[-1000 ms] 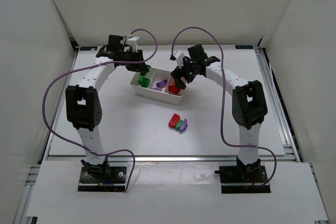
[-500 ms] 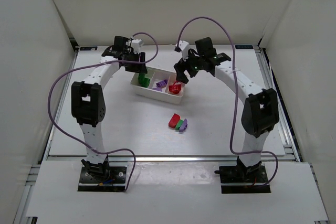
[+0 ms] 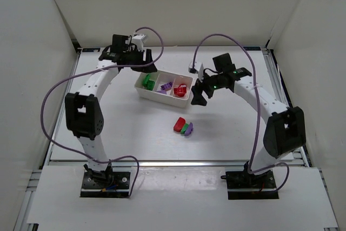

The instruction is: Sort the legos into containers by color

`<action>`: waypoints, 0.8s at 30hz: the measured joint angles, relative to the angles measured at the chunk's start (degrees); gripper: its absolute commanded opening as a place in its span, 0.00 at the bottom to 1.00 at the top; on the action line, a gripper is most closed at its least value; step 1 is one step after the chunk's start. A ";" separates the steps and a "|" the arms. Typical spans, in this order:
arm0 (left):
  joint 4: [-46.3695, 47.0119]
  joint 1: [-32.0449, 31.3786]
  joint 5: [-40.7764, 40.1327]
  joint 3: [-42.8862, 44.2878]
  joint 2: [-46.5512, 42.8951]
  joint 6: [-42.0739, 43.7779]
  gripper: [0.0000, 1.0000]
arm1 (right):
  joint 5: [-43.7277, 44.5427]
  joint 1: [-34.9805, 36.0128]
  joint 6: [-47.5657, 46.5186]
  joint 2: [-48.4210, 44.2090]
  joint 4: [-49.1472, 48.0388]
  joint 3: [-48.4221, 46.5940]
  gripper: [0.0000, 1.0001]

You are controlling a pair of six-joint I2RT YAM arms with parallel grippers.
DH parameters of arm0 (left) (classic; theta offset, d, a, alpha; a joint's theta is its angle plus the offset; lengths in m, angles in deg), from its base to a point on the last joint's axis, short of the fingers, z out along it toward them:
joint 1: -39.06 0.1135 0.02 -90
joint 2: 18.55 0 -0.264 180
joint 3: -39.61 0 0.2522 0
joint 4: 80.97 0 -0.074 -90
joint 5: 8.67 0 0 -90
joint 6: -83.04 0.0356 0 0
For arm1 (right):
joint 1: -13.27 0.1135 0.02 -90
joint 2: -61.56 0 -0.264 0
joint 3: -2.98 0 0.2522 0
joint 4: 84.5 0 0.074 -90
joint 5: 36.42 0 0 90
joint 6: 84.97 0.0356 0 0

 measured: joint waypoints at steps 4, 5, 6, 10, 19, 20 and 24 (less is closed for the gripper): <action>-1.07 -0.37 6.80 -1.51 -9.27 2.32 0.73 | -2.75 -0.24 -3.04 -7.13 2.58 8.63 0.91; -1.84 -0.52 8.90 -1.79 -11.21 3.74 0.75 | -3.02 0.02 -3.58 -9.05 3.02 11.04 0.91; -3.13 -0.74 11.28 -2.34 -13.31 6.01 0.76 | -2.99 0.11 -4.00 -10.67 3.58 13.09 0.91; -13.14 -3.50 17.75 -5.99 -18.75 18.38 0.76 | -2.16 0.35 -4.87 -14.71 4.66 17.97 0.91; -34.95 -19.80 18.60 -11.37 -13.53 50.23 0.89 | 0.61 -4.90 -3.21 -20.98 5.35 20.26 0.91; -36.26 -20.59 18.56 -11.39 -12.79 53.42 0.91 | 0.81 -5.22 -3.06 -21.79 5.70 20.46 0.91; -40.54 -23.26 17.42 -9.51 -8.94 64.52 0.93 | 2.16 -6.86 -2.51 -24.63 7.37 20.83 0.91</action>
